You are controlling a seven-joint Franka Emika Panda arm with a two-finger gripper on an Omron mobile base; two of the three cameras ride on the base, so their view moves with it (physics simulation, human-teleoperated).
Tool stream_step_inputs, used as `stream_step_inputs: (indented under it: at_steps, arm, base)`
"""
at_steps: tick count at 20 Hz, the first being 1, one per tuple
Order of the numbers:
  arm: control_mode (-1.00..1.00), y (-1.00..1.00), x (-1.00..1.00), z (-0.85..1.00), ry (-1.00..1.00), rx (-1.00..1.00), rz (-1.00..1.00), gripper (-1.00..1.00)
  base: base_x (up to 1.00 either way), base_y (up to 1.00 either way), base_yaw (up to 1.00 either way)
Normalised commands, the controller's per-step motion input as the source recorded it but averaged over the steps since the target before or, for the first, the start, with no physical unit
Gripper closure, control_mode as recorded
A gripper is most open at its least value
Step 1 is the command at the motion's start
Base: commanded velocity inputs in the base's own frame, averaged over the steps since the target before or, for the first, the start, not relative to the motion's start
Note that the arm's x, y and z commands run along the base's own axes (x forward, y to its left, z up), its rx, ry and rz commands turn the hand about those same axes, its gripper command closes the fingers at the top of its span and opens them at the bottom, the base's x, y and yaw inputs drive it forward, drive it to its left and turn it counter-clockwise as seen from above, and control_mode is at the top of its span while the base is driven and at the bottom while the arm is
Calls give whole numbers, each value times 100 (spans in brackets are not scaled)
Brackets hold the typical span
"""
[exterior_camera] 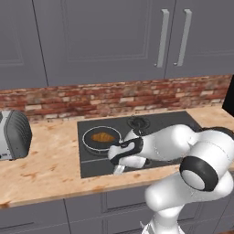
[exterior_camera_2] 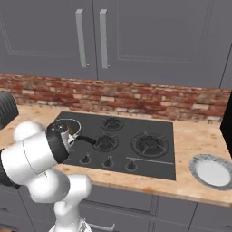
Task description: Pick the croissant and place it on the pan. Then turn on the stove to warm the croissant.
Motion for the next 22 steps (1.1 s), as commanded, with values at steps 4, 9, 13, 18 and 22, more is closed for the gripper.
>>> stream_step_inputs:
  at_steps: [4,9,13,18,22]
  arm:
    - [-100,0,-76,47,-29,-19,9,100]
    - [-100,-15,-52,98,-30,-11,7,100]
    - [-100,-44,-53,100,-26,-11,1,100]
    - [-100,-67,-74,92,-33,-8,0,100]
    - [-100,-46,-98,69,-58,-3,0,100]
  base:
    - [0,0,0]
    - [0,0,0]
    - [0,0,0]
    - [0,0,0]
    - [0,0,0]
